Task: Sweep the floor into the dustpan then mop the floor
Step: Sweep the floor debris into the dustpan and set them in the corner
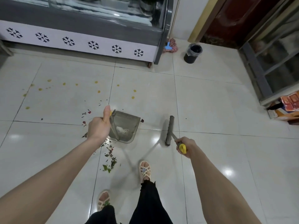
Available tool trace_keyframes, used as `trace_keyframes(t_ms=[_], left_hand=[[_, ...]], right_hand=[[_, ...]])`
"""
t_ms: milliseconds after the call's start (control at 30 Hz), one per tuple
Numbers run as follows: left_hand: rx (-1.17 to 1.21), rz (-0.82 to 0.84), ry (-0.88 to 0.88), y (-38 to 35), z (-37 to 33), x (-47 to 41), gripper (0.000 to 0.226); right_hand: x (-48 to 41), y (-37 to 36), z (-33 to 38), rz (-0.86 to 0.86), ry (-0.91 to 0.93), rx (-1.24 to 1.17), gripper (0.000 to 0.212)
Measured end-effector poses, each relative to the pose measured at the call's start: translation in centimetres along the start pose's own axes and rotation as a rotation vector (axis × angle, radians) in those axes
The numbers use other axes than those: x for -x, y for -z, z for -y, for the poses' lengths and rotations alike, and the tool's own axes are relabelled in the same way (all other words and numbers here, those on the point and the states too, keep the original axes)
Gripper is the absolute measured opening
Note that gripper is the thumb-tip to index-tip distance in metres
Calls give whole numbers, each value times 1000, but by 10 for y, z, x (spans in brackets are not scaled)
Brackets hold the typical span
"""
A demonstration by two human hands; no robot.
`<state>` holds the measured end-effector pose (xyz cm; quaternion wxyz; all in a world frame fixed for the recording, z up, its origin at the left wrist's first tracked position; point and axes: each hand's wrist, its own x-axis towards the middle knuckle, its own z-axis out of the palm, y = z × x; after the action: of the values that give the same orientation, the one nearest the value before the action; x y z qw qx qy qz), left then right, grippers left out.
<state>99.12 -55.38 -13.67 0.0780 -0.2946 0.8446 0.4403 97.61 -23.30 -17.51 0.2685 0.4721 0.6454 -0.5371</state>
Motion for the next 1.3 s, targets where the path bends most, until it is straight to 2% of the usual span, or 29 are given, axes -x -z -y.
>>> trace_keyframes(t_ms=[267, 500, 800, 1033, 1300], left_hand=[[13, -54, 51, -62, -61, -23, 81], [41, -105, 123, -83, -83, -34, 82], [102, -186, 171, -76, -76, -29, 81], [128, -228, 188, -52, -58, -21, 89], [116, -238, 203, -33, -49, -18, 84]], right_hand=[[-84, 63, 76, -52, -17, 104, 11], [-126, 53, 115, 77, -49, 173, 13], [-106, -22, 112, 256, -24, 264, 12], [-74, -66, 98, 388, -3, 288, 14], [-49, -58, 104, 420, 18, 320, 10]])
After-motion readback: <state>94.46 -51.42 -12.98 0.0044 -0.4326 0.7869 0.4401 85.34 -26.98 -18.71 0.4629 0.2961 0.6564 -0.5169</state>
